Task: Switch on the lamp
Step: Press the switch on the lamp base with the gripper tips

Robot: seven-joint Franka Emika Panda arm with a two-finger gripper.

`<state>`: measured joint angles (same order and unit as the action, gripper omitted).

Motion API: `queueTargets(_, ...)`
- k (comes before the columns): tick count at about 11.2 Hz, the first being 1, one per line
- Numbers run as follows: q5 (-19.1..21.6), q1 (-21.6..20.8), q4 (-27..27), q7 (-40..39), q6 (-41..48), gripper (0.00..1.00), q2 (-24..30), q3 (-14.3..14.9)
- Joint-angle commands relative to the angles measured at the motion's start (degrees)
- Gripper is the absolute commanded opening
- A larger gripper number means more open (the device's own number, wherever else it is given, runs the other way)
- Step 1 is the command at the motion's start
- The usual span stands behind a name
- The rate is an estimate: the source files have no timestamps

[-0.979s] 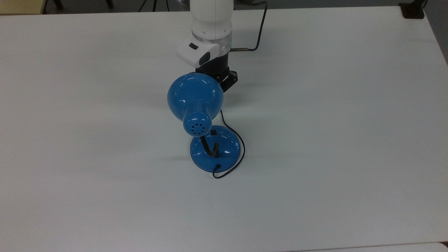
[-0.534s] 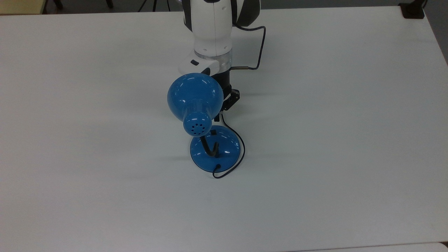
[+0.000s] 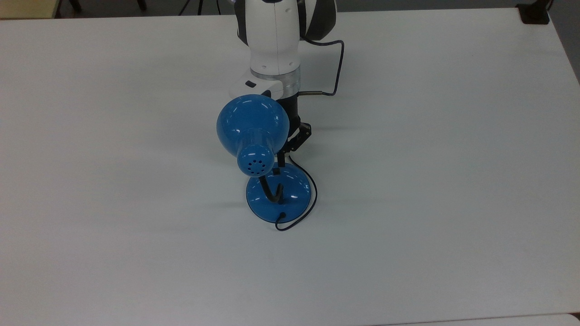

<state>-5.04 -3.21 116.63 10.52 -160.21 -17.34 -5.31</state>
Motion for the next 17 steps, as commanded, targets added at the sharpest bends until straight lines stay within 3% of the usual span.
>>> queueTargets(1, -0.3, -0.2, -2.7, -0.1, -0.9, 0.02, -2.8, 0.3)
queueTargets(6, -2.8, 0.0, -2.8, -0.4, -0.9, 0.01, -3.5, 0.3)
queueTargets(15, -3.4, 0.1, -5.1, -0.3, -1.3, 0.01, -7.6, 0.4)
queueTargets(17, -3.3, 0.2, -4.6, -0.2, -0.6, 0.02, -5.4, 0.3)
